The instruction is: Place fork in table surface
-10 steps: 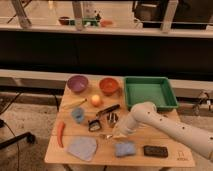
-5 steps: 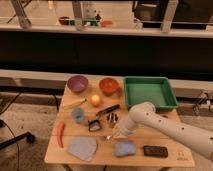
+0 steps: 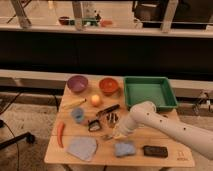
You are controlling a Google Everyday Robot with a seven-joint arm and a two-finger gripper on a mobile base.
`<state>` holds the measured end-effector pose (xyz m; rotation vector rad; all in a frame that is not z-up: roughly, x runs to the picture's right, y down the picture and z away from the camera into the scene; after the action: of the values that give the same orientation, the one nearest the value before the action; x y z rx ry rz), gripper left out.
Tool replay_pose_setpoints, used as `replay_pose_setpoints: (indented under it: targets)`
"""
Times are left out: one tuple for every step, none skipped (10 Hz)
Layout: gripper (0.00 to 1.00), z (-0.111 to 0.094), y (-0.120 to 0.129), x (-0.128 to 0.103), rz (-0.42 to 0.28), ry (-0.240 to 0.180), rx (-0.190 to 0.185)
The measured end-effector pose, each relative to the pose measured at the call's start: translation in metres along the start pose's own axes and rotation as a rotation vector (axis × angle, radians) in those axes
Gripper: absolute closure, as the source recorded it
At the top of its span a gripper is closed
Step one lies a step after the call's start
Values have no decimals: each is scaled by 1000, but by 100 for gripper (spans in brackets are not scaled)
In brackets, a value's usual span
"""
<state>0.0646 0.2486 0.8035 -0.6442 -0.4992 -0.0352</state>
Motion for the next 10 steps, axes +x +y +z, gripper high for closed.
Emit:
replay_pose_setpoints:
  targets:
    - [86,-3,-1,-1,-2,0,6]
    - [86,-7,-2,-3,-3,0,13]
    - [86,-12,-4,-5,-5,1,22]
    - [86,-15,-4,-5,-7,2,27]
    - [86,-20,-6,-7,-9,4,37]
    - [86,-27,-7,-8,-8,6,49]
    - [86,-31,-8,-9,-6,6,56]
    - [86,-38,-9,-10,-2,5,65]
    - [86,-45,-10,-12,1,2,75]
    - [86,-51,-10,-15,4,-1,81]
